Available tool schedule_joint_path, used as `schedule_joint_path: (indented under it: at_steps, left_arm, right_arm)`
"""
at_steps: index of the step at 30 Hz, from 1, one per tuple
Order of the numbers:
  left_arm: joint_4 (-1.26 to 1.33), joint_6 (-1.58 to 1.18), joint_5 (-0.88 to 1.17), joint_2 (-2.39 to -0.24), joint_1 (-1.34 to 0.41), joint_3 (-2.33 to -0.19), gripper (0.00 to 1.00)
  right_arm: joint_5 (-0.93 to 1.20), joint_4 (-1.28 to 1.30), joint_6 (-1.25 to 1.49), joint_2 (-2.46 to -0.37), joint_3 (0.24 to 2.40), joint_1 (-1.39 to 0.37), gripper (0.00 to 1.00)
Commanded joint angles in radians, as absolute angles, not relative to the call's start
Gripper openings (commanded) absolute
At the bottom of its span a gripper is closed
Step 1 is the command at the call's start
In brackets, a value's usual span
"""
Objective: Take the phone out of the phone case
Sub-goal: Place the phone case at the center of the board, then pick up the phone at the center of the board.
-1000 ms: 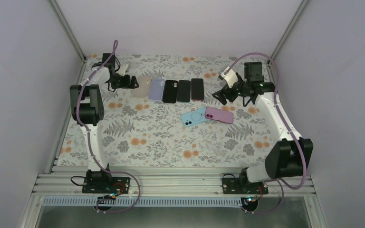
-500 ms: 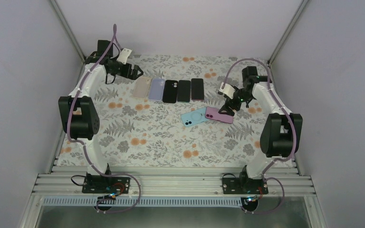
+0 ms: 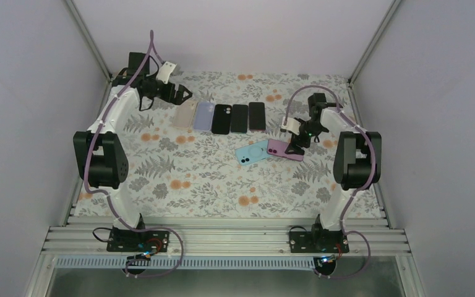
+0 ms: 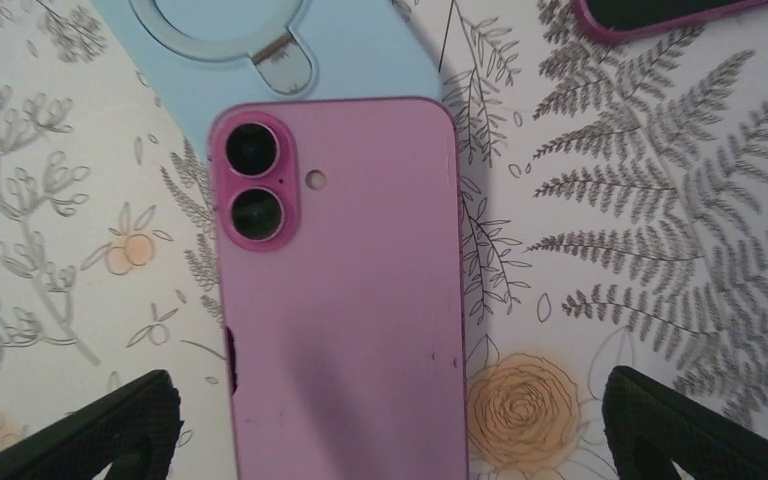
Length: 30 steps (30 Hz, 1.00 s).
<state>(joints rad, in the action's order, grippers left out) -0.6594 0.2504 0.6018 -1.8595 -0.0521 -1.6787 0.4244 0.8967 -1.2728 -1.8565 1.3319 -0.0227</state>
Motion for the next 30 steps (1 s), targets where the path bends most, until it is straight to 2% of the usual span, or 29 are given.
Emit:
schedule_joint_path:
  at_steps: [1, 17, 30]
  left_arm:
    - [-0.633, 0.252, 0.642, -1.834, -0.062, -1.661, 1.0]
    - [-0.643, 0.229, 0.701, -1.886, -0.064, -1.669, 1.0]
    - [-0.644, 0.222, 0.704, -1.897, -0.064, -1.671, 1.0]
  right_arm:
    - [0.416, 0.843, -1.313, -1.92, 1.328, -0.017, 1.0]
    - [0.44, 0.806, -1.305, -2.029, 1.29, -0.058, 0.98]
    - [0.484, 0.874, -1.279, -2.008, 1.288, -0.083, 0.99]
